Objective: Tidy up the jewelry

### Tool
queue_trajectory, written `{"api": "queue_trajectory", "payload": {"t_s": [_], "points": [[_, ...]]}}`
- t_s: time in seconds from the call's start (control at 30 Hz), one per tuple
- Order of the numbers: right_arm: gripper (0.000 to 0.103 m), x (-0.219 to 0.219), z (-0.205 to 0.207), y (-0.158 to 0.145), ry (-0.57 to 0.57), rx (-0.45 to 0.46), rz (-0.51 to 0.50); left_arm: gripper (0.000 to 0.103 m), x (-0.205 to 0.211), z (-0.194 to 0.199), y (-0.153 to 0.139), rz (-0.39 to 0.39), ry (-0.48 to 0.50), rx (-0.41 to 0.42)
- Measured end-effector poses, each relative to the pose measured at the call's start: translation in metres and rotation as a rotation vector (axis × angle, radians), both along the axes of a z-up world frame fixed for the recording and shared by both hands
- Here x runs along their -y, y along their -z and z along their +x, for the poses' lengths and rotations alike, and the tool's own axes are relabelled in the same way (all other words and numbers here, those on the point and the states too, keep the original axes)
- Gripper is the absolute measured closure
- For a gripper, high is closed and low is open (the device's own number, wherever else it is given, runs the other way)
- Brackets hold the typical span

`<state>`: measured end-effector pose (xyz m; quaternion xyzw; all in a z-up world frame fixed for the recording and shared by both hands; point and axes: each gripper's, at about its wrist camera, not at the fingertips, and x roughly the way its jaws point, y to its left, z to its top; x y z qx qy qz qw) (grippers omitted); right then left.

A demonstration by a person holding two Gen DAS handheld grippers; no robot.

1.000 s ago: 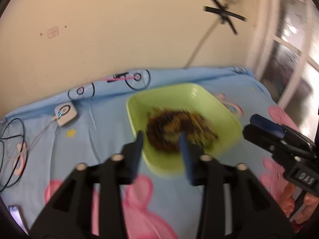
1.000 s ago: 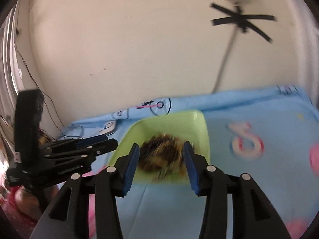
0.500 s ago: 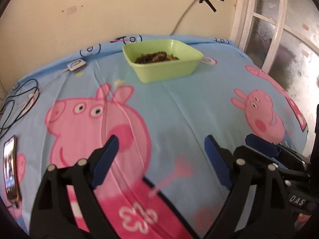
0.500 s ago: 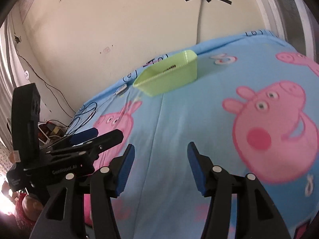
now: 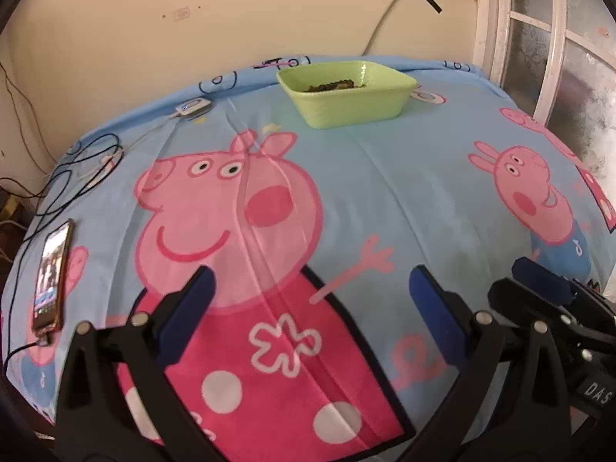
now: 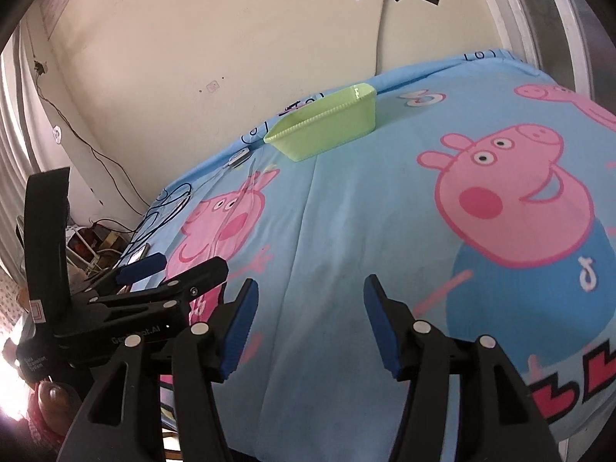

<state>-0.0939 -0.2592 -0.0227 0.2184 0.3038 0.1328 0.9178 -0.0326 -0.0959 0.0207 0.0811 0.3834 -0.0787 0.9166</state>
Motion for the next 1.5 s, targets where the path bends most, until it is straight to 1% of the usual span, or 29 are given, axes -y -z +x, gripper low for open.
{"api": "queue_trajectory", "payload": {"t_s": [0.1,0.17,0.27,0.3,0.37,0.43,0.53,0.67,0.77,0.87,1.0,1.2,1.37,1.5], "points": [[0.06,0.001,-0.003,0.0,0.013,0.006,0.005,0.006,-0.001,-0.002,0.002,0.016,-0.014,-0.003],[0.051,0.002,-0.005,-0.001,0.021,0.014,0.006,0.006,-0.001,-0.003,0.003,0.022,-0.022,-0.006],[0.044,0.003,-0.007,-0.003,0.033,0.026,0.002,0.006,-0.002,-0.003,0.005,0.038,-0.037,-0.015],[0.042,0.003,-0.007,-0.003,0.036,0.027,-0.001,0.006,-0.002,-0.004,0.005,0.041,-0.04,-0.018],[0.037,0.003,-0.006,-0.004,0.044,0.023,-0.006,0.006,-0.003,-0.004,0.007,0.04,-0.039,-0.031],[0.034,0.004,-0.006,-0.003,0.048,0.017,-0.006,0.006,-0.002,-0.004,0.008,0.041,-0.032,-0.039],[0.033,0.005,-0.004,-0.001,0.06,0.006,-0.007,0.006,-0.001,-0.006,0.009,0.05,-0.026,-0.036],[0.033,0.004,-0.002,0.002,0.058,-0.008,-0.003,0.006,-0.003,-0.005,0.009,0.04,-0.025,-0.036],[0.033,0.002,-0.002,0.002,0.051,-0.009,-0.007,0.006,-0.006,-0.005,0.008,0.036,-0.042,-0.027],[0.033,0.001,-0.002,0.003,0.051,-0.009,-0.008,0.006,-0.007,-0.003,0.009,0.029,-0.045,-0.049],[0.033,0.002,-0.001,0.004,0.051,-0.018,0.005,0.006,-0.009,-0.002,0.013,0.046,-0.056,-0.063],[0.033,0.001,-0.001,0.004,0.043,-0.019,0.003,0.006,-0.012,-0.001,0.013,0.037,-0.062,-0.068],[0.033,0.001,-0.001,0.005,0.043,-0.02,0.004,0.006,-0.019,0.003,0.017,0.009,-0.079,-0.099],[0.033,0.0,-0.001,0.005,0.041,-0.02,0.003,0.006,-0.021,0.005,0.018,0.015,-0.093,-0.1]]}}
